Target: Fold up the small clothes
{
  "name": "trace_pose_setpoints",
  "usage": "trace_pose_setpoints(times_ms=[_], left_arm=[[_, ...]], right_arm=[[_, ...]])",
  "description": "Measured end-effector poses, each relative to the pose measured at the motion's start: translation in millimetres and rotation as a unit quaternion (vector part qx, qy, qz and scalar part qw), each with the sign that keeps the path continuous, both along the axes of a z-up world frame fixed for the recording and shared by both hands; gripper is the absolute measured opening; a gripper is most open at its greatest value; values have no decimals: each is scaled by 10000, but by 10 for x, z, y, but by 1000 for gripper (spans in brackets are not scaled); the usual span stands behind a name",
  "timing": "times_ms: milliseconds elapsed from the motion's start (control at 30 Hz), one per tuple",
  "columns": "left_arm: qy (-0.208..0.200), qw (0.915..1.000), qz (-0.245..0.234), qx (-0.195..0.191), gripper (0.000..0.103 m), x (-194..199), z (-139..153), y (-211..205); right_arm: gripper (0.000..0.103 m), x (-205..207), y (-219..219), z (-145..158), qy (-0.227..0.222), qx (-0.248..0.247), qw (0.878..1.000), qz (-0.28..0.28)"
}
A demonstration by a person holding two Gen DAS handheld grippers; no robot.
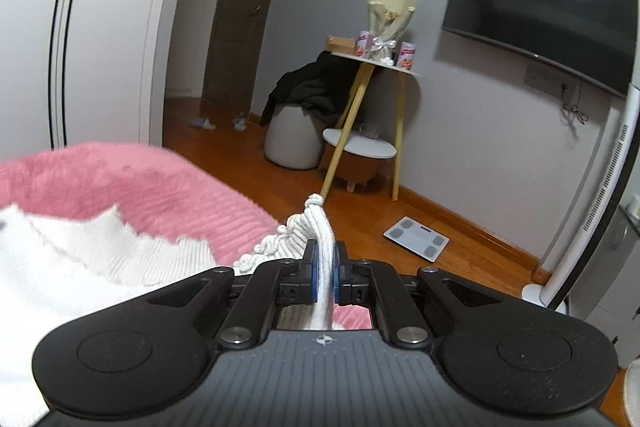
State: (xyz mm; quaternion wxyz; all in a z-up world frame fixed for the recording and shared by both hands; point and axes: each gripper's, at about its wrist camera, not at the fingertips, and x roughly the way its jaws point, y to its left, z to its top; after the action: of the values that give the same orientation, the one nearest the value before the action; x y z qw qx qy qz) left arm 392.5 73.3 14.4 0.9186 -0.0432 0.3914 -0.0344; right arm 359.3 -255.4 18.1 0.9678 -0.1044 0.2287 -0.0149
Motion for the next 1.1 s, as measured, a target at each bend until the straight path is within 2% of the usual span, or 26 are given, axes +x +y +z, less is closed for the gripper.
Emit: trace_pose_setpoints(times_ms=[133, 200, 233, 300, 333, 367, 533, 633, 733, 800, 833, 867, 933, 1000, 1033, 1100], left_arm=[[345, 9992, -190, 1, 57, 61, -207, -16], [363, 9992, -162, -103, 52, 74, -259, -14], [374, 9991, -161, -140, 47, 59, -274, -19], [338, 9992, -222, -46, 30, 44, -284, -60], [304, 9992, -266, 61, 12, 52, -281, -89], [232, 9993, -236, 164, 10, 53, -265, -112], [-229, 9997, -72, -23, 9, 47, -50, -72], [-624, 9977, 188, -158, 9, 53, 140, 0], [-950, 9945, 448, -44, 9, 85, 288, 3], [-955, 9933, 603, 233, 19, 123, 282, -42], [-880, 9937, 640, 262, 43, 136, 259, -54], [-828, 9940, 671, 226, 57, 115, 226, -56], [-762, 9954, 531, 225, 63, 51, 163, -69], [-568, 9972, 368, 328, 72, 4, 92, -80], [-487, 9979, 339, 271, 78, -36, 57, -63], [-373, 9988, 273, 132, 84, -129, -19, -26]], right_arm=[[6, 51, -63, -79, 412, 210, 9989, 65], [6, 56, -73, -131, 530, 253, 9983, 59], [6, 52, -76, -148, 554, 263, 9981, 63], [6, 34, -79, -178, 588, 308, 9978, 68], [6, 33, -81, -184, 605, 326, 9976, 79], [6, 37, -82, -189, 610, 327, 9976, 87], [6, 25, -80, -165, 489, 260, 9984, 106], [6, -34, -63, -97, 56, 83, 9999, 76], [6, -16, -41, -39, -311, -42, 9994, -124], [7, 51, -27, -19, -390, -76, 9989, -241], [17, 93, -20, -23, -378, -111, 9987, -333], [34, 134, -28, -20, -279, -103, 9987, -413], [41, 102, -92, -15, -126, 223, 9990, -372], [41, -61, -127, -10, -15, 410, 9988, -253], [41, -180, -139, -18, 46, 528, 9984, -172], [41, -474, -165, -61, 177, 829, 9964, 8]])
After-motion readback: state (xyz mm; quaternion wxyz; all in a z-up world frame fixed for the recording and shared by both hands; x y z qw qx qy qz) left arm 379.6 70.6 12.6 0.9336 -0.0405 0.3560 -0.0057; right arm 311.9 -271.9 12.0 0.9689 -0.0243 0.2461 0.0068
